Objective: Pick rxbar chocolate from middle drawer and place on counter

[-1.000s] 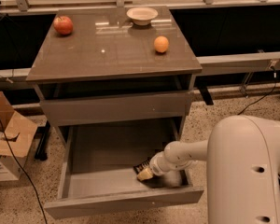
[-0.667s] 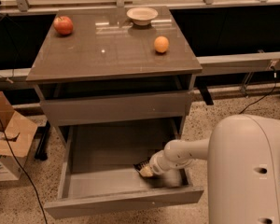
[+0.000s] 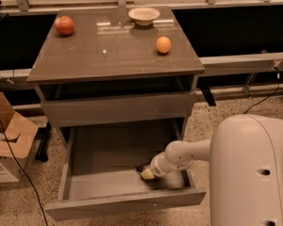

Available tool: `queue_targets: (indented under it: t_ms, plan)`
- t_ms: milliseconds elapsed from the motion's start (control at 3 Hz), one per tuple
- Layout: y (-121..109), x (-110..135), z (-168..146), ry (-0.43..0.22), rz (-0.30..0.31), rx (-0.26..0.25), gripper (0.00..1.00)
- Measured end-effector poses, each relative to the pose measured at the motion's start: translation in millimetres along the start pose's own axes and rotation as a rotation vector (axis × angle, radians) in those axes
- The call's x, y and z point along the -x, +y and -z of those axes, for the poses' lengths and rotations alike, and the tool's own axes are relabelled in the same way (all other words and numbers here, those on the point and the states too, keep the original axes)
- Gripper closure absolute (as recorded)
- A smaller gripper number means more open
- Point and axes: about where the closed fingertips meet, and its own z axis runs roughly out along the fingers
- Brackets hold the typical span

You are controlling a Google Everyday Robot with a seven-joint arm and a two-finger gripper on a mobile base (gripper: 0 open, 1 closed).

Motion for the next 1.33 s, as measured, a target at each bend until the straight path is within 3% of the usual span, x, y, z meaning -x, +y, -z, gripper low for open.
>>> queue_targets:
  t_ms: [333, 667, 1000, 1333]
  plan:
    - [18.0, 22.3, -4.7, -0.064, -0.007, 0.025, 1.0]
    - [35.3, 77.5, 34.4, -0.219, 0.07, 0.07, 1.0]
    - [50.5, 106.6, 69.3, -0.338, 0.134, 0.124, 1.0]
    - [75.6, 125.2, 123.8, -0.461, 0.224, 0.189, 1.0]
